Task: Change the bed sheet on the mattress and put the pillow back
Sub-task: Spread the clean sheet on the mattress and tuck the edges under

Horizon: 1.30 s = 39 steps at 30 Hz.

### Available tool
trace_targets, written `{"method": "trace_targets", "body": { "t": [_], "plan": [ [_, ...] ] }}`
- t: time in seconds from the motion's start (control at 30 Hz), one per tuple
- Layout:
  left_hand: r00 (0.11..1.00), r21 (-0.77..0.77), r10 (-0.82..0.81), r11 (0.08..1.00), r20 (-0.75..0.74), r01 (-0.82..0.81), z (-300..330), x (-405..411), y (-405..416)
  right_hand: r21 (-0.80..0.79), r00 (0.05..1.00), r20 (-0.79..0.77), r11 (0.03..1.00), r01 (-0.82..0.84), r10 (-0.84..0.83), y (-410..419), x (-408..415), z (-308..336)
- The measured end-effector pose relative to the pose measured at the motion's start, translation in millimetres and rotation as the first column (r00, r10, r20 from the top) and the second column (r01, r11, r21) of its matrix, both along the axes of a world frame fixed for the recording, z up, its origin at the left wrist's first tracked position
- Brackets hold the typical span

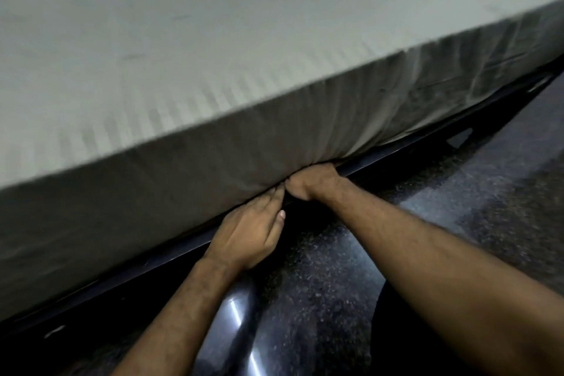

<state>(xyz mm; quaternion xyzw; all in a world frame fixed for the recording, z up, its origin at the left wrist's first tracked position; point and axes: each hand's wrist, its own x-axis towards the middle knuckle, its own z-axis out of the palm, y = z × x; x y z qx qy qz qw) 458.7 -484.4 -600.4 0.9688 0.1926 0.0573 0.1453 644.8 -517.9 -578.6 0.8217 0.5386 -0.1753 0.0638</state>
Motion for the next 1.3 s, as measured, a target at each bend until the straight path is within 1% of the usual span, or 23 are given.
{"method": "trace_targets", "body": {
  "t": [0.07, 0.1, 0.17, 0.2, 0.27, 0.33, 0.43, 0.47, 0.57, 0.6, 0.63, 0.7, 0.73, 0.77, 0.8, 0.87, 0.97, 1.0, 1.07, 1.13, 1.2, 1.23, 1.3],
  "plan": [
    [0.998, -0.101, 0.043, 0.994, 0.048, -0.038, -1, 8, 7, -0.053, 1.0, -0.007, 0.999, 0.0, -0.001, -1, 2, -3],
    [0.995, -0.117, 0.067, 0.991, 0.071, -0.058, -2, 13, 10, -0.099, 1.0, -0.016, 0.995, -0.016, 0.015, -3, 4, -1],
    [0.998, -0.07, 0.04, 0.997, 0.058, -0.036, -3, 17, 9, -0.176, 0.993, -0.088, 0.98, -0.087, 0.072, -17, 11, 11],
    [0.999, -0.049, 0.007, 0.999, 0.041, -0.005, -3, 16, 9, -0.173, 0.987, -0.133, 0.978, -0.118, 0.095, -28, 13, 22],
    [0.997, -0.03, -0.059, 0.998, 0.05, 0.06, 1, 11, 8, -0.114, 0.982, -0.141, 0.984, -0.139, 0.123, -54, 16, 47],
    [0.995, -0.051, -0.06, 0.997, 0.075, 0.064, 14, 12, 2, -0.033, 0.995, -0.058, 0.996, -0.085, 0.083, -79, 25, 66],
    [0.994, -0.029, -0.074, 0.997, 0.076, 0.076, 49, 40, -34, 0.04, 0.991, 0.076, 0.993, 0.107, -0.11, -109, 39, 76],
    [0.988, -0.042, -0.098, 0.994, 0.117, 0.104, 58, 52, -49, 0.066, 0.983, 0.1, 0.987, 0.147, -0.153, -119, 40, 79],
    [0.968, -0.09, -0.119, 0.986, 0.22, 0.141, 71, 77, -72, 0.251, 0.963, 0.079, 0.94, 0.232, -0.259, -138, 41, 93],
    [0.964, -0.089, -0.123, 0.985, 0.234, 0.147, 71, 81, -71, 0.261, 0.956, 0.1, 0.935, 0.242, -0.275, -142, 45, 98],
    [0.959, -0.086, -0.135, 0.983, 0.25, 0.16, 70, 84, -71, 0.224, 0.953, 0.129, 0.944, 0.241, -0.274, -147, 49, 105],
    [0.947, -0.065, -0.144, 0.983, 0.286, 0.169, 69, 88, -68, 0.087, 0.956, 0.146, 0.966, 0.244, -0.254, -152, 56, 121],
    [0.942, -0.053, -0.148, 0.984, 0.3, 0.172, 67, 89, -68, 0.057, 0.952, 0.156, 0.965, 0.257, -0.263, -155, 58, 126],
    [0.937, -0.036, -0.162, 0.983, 0.308, 0.182, 65, 90, -69, 0.084, 0.943, 0.175, 0.959, 0.272, -0.283, -158, 63, 128],
    [0.932, -0.015, -0.186, 0.98, 0.313, 0.201, 62, 92, -70, 0.163, 0.935, 0.187, 0.949, 0.272, -0.3, -162, 69, 126],
    [0.926, 0.035, -0.242, 0.97, 0.29, 0.242, 54, 95, -69, 0.262, 0.929, 0.185, 0.927, 0.268, -0.321, -169, 76, 115],
    [0.932, 0.059, -0.252, 0.968, 0.261, 0.246, 42, 103, -63, 0.13, 0.95, 0.164, 0.96, 0.248, -0.267, -167, 96, 94],
    [0.931, 0.064, -0.242, 0.97, 0.272, 0.233, 40, 105, -67, 0.138, 0.948, 0.139, 0.954, 0.268, -0.286, -166, 104, 89],
    [0.94, 0.08, -0.202, 0.979, 0.275, 0.187, 39, 113, -73, 0.234, 0.943, 0.141, 0.936, 0.264, -0.302, -160, 120, 82],
    [0.949, 0.096, -0.179, 0.983, 0.259, 0.159, 41, 132, -79, 0.265, 0.963, 0.15, 0.948, 0.178, -0.222, -152, 134, 62],
    [0.971, 0.119, -0.155, 0.984, 0.184, 0.135, 44, 163, -80, 0.282, 0.981, 0.173, 0.959, 0.037, -0.089, -146, 150, 38],
    [0.982, 0.117, -0.133, 0.986, 0.136, 0.118, 47, 179, -79, 0.33, 0.978, 0.204, 0.944, -0.02, -0.05, -144, 160, 28],
    [0.996, 0.094, -0.081, 0.992, 0.029, 0.078, 50, 206, -77, 0.45, 0.971, 0.236, 0.891, -0.064, -0.049, -136, 180, 19]
  ]
}}
